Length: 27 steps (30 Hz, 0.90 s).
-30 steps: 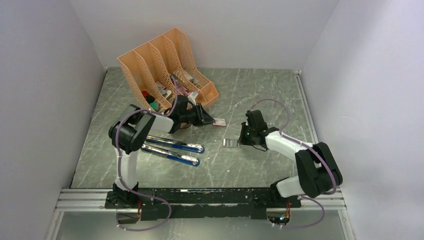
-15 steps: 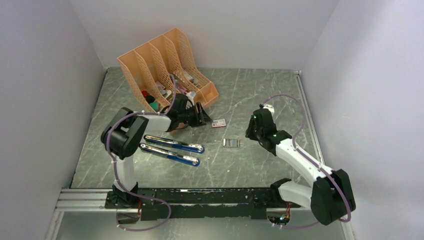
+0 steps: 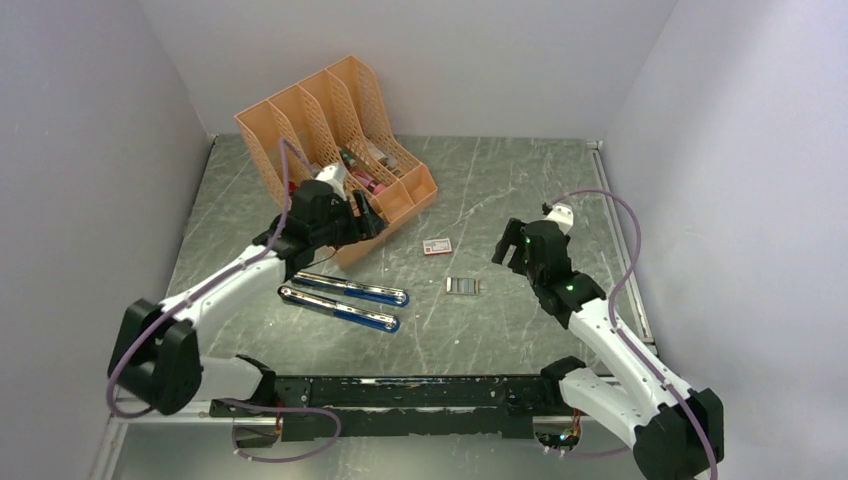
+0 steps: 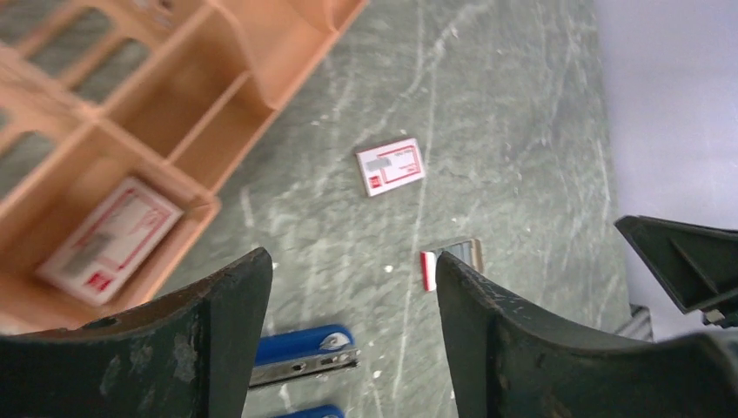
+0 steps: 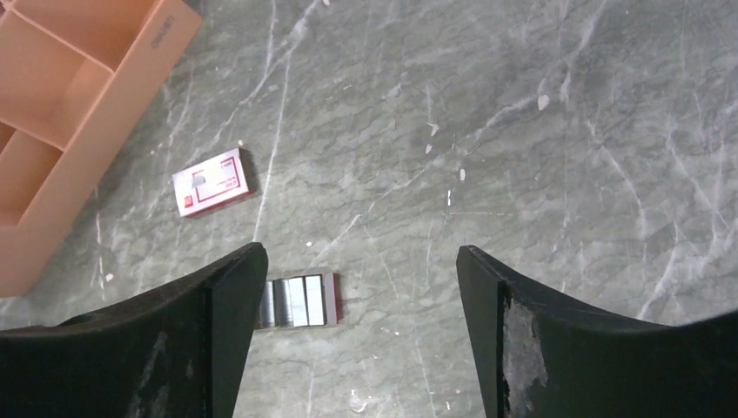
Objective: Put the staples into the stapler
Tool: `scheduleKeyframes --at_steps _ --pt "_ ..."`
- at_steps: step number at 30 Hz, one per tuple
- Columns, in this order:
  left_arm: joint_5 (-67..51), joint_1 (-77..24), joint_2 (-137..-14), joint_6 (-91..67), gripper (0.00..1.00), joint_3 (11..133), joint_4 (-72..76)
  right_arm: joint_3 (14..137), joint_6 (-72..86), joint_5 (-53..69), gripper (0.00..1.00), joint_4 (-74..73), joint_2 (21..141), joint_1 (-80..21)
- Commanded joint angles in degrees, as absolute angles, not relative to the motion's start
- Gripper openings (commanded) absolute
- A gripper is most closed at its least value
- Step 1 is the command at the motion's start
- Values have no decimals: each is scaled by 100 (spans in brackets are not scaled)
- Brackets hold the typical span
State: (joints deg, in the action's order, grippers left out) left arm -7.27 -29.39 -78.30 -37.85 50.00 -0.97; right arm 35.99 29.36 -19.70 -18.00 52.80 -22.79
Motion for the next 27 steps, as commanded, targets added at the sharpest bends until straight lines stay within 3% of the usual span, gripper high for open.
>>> scheduleKeyframes --at_steps 1,6,8,17,27 --pt "119 -2612 -7127 -3303 76 4837 -1255 3710 3151 -1987 89 -1832 5123 -2285" --pt "226 -2380 -6831 -3129 80 4779 -1703 3904 3220 -1754 93 -1955 5275 -2284" --pt "234 -2357 -6842 -3123 80 4806 -1860 3882 3209 -1751 99 -1954 5231 -2281" --pt "189 -2355 -6440 -3195 81 4629 -2015 3841 3299 -2112 100 -2305 4458 -2286" --pt "269 -2355 -5817 -3389 83 4096 -1780 3760 2864 -1214 100 -2436 4272 -2285"
